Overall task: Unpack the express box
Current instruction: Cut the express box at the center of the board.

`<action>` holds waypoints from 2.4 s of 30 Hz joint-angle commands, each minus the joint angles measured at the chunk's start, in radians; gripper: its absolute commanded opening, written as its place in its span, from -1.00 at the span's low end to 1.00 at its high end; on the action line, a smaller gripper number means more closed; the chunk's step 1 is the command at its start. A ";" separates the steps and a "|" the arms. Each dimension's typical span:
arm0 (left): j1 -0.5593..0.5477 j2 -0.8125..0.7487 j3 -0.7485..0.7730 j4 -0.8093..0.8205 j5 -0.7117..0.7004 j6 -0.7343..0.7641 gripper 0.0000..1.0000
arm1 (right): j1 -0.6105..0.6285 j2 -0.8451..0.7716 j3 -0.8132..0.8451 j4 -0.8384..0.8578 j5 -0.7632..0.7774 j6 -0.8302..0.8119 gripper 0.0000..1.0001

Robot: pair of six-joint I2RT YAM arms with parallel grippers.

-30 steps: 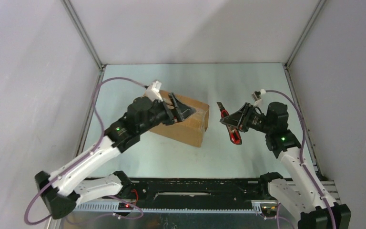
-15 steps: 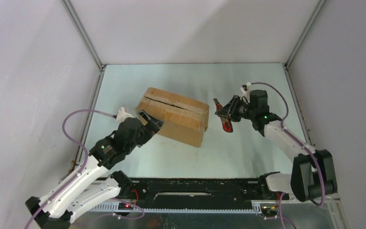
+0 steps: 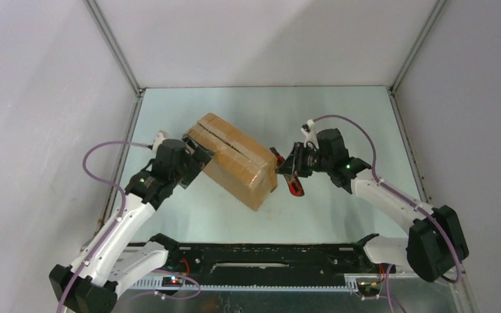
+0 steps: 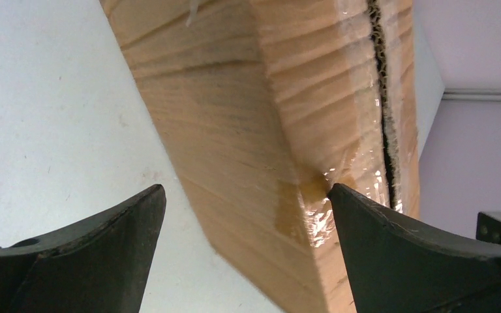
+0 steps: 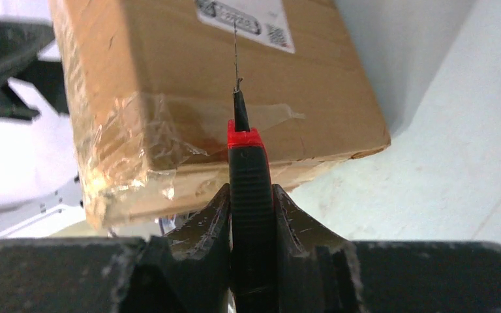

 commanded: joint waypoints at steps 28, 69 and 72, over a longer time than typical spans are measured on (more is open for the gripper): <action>-0.160 0.314 0.397 -0.447 0.120 -0.100 0.99 | 0.273 -0.022 -0.045 0.208 0.151 0.129 -1.00; -0.159 0.331 0.356 -0.385 0.180 -0.056 -0.56 | 0.445 -0.509 -0.380 0.354 -0.158 0.505 -1.00; -0.160 0.327 0.350 -0.382 0.200 -0.050 -0.87 | 0.473 -0.434 -0.379 0.463 -0.168 0.528 -1.00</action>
